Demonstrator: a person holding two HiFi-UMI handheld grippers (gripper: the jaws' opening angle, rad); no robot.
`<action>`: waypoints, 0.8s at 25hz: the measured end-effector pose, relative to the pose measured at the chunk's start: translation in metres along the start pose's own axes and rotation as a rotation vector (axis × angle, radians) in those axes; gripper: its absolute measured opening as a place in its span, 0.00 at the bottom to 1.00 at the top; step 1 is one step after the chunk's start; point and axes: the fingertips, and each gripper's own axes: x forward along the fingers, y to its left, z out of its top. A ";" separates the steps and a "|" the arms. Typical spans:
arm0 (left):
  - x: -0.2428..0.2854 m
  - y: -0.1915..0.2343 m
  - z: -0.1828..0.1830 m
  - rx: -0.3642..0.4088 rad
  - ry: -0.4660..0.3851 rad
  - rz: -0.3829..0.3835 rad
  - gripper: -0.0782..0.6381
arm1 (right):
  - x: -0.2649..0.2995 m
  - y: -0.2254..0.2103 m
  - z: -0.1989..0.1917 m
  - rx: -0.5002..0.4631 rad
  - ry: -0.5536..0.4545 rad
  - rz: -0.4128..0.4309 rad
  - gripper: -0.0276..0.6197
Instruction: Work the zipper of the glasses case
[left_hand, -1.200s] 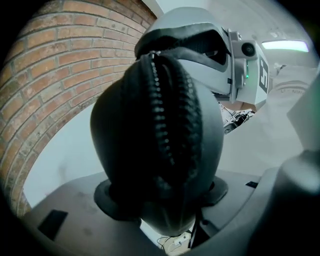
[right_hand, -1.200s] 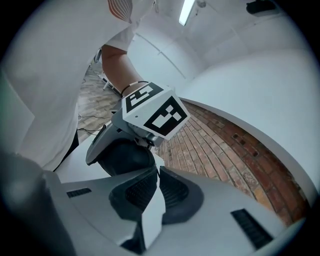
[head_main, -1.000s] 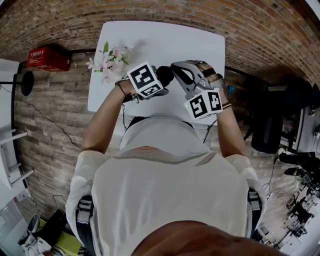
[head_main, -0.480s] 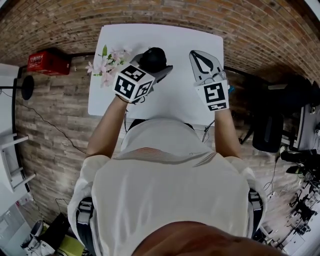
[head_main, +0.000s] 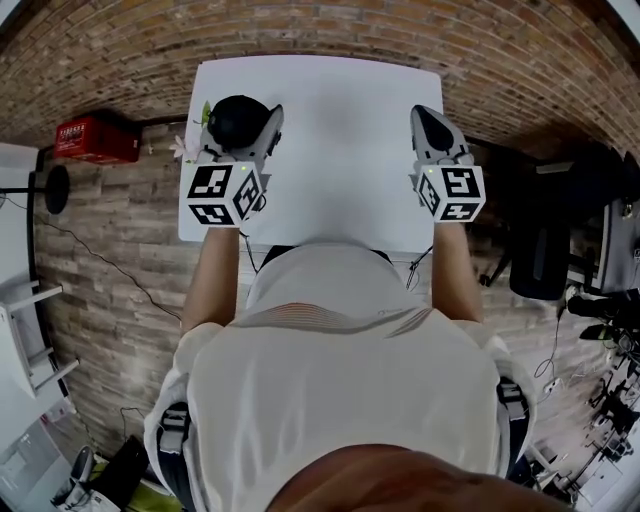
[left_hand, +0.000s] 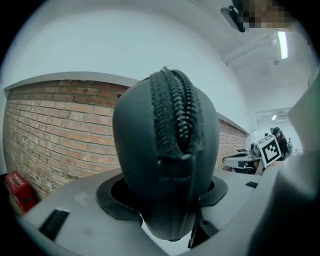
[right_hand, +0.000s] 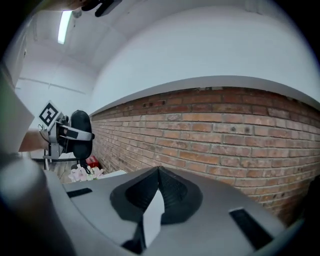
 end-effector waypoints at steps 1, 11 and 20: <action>-0.003 0.003 0.001 0.009 -0.008 0.017 0.49 | -0.002 -0.004 0.001 0.019 -0.009 -0.014 0.12; -0.009 0.002 -0.005 0.030 -0.010 0.038 0.49 | -0.012 -0.007 0.005 0.034 -0.029 -0.037 0.12; -0.006 -0.002 -0.007 0.020 -0.012 0.025 0.49 | -0.013 -0.004 -0.001 0.035 -0.022 -0.027 0.12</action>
